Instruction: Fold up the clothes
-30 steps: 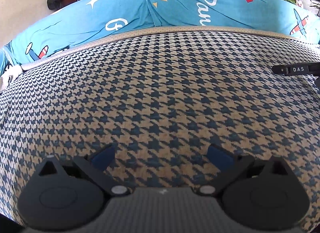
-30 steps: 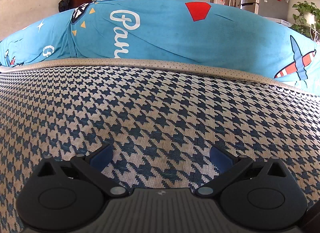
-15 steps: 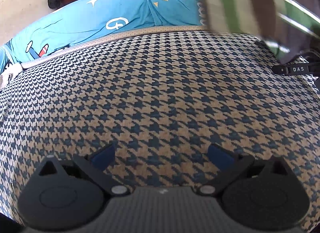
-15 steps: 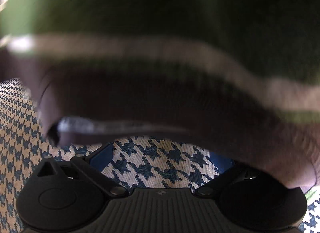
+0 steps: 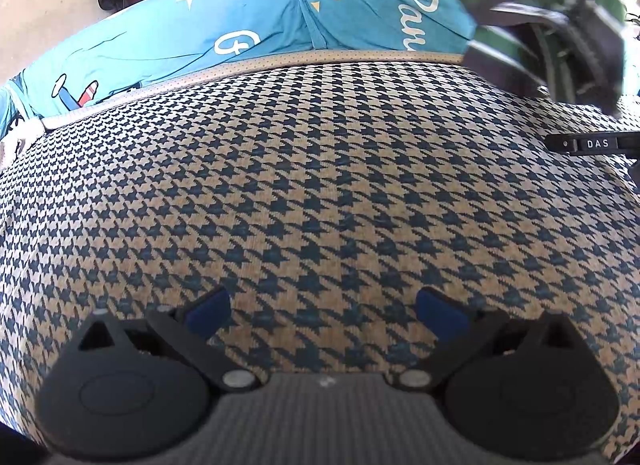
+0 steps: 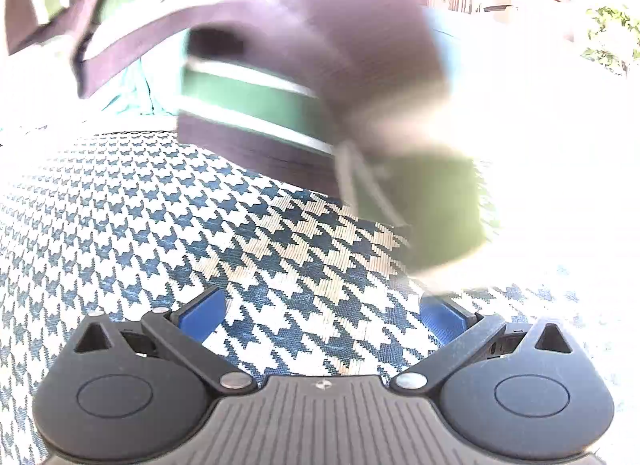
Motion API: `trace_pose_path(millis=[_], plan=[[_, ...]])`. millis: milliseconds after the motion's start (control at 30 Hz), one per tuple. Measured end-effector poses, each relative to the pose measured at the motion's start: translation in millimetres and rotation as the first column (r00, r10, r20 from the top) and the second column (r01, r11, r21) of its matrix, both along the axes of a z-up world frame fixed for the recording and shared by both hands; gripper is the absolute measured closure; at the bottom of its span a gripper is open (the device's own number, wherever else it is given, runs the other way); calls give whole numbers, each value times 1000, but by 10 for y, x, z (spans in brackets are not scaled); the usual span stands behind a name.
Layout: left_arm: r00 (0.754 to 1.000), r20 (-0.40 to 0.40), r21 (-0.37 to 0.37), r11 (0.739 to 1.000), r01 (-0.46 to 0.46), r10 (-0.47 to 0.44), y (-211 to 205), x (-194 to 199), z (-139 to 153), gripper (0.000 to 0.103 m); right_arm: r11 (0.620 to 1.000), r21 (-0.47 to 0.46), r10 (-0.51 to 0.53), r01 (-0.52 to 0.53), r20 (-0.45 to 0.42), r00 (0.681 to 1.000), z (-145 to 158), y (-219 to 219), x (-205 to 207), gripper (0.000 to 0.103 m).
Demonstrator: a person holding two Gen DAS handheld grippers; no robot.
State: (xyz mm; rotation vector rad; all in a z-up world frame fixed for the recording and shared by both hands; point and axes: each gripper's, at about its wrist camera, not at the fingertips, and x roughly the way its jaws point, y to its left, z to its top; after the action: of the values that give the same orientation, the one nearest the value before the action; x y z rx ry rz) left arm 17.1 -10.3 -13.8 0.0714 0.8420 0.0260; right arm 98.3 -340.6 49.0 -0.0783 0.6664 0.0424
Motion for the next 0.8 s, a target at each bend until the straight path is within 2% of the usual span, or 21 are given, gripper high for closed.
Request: trace_pose_path(millis=[233, 800], plan=[[1000, 1, 6, 1000, -8, 8, -3, 10, -6, 0, 1000, -2, 1, -1, 0, 1000, -1, 88, -18, 0], [1000, -4, -1, 1000, -22, 22, -24, 81, -23, 0, 1000, 3, 2, -2, 1, 1000, 11, -128, 2, 0]])
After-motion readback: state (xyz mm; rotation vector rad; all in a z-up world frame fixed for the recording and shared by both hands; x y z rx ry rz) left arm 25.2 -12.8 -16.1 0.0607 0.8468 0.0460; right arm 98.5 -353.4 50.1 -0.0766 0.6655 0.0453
